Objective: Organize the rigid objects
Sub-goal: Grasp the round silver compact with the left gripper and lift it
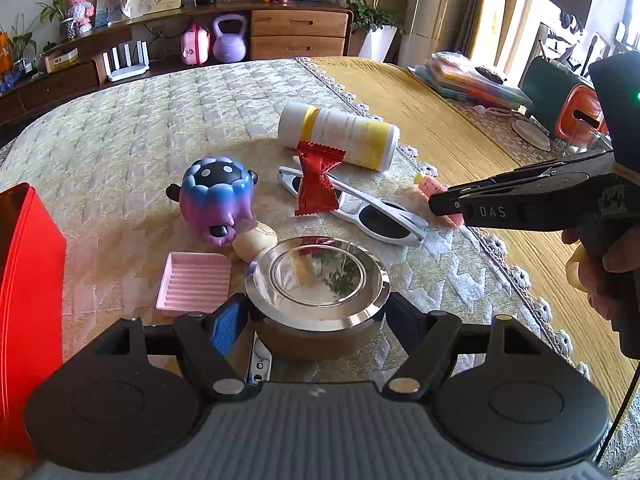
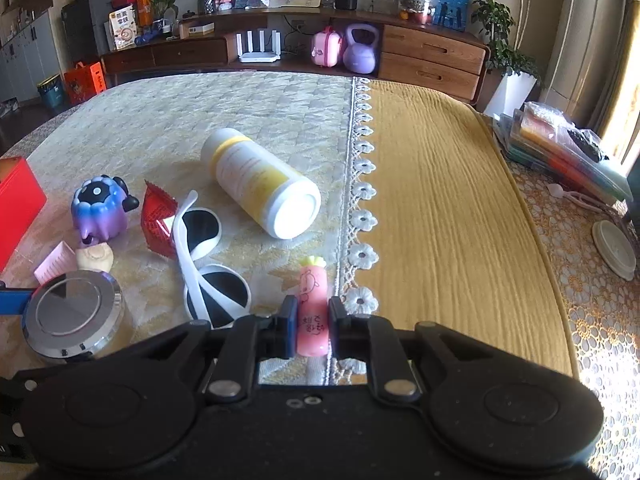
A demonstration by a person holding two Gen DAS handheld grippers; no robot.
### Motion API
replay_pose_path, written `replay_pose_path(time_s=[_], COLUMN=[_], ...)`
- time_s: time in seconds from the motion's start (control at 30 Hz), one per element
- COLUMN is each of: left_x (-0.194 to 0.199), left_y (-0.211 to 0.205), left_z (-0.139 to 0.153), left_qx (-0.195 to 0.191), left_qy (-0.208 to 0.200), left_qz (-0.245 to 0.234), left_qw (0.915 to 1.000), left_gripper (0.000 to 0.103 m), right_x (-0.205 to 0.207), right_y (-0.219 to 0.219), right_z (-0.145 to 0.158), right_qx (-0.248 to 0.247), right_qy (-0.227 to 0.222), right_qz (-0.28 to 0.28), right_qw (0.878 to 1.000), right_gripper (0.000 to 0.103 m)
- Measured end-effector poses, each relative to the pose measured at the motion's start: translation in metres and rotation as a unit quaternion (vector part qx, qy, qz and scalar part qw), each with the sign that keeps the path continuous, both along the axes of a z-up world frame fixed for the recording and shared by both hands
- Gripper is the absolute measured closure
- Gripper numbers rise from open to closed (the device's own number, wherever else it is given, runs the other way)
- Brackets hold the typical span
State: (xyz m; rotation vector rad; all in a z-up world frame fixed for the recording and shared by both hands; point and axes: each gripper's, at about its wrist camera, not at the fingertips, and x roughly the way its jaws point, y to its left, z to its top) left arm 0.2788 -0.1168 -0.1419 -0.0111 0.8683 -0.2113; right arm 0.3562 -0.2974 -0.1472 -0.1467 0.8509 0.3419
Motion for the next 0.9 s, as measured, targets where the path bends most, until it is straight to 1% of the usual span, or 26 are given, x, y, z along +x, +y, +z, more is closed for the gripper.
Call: replay_pose_path(time_s=[0.2,0.33,0.57,0.77,0.8,0.83,0.87,0.9], left_x=[-0.013,-0.02,-0.034,-0.044,-0.047,-0.05,-0.05,-0.052], left_y=[0.004,0.008,0.018,0.03,0.032,0.034,0.035,0.036], left_z=[0.011,0.017,0.028,0.036,0.038,0.04,0.041,0.043], left_qx=[0.001,0.0,-0.002,-0.009,-0.011,-0.015,-0.014,-0.008], left_qy=[-0.008,-0.012,-0.022,-0.026,-0.028,-0.028,-0.022,-0.019], left_qz=[0.002,0.001,-0.001,0.009,0.008,0.002,-0.003,0.0], left_qw=[1.0,0.9999,0.9998,0.9996,0.9995,0.9995,0.9996,0.9998], left_gripper=[0.027,0.028,0.028,0.029,0.033,0.077,0.083,0.083], right_x=[-0.021,-0.039,-0.076,-0.107,-0.111,-0.115,-0.119,-0.123], right_y=[-0.004,-0.003,0.005,0.018,0.02,0.023,0.026,0.029], right_z=[0.014,0.023,0.037,0.045,0.047,0.049,0.05,0.052], right_qx=[0.033,0.042,0.077,0.099,0.103,0.107,0.109,0.11], right_qy=[0.002,0.0,0.007,0.01,0.012,0.014,0.014,0.011], right_qz=[-0.024,-0.034,-0.039,-0.036,-0.034,-0.032,-0.03,-0.026], right_qw=[0.999,0.999,0.996,0.994,0.994,0.994,0.993,0.994], right_gripper=[0.088,0.088,0.088,0.088,0.088,0.088,0.088,0.088])
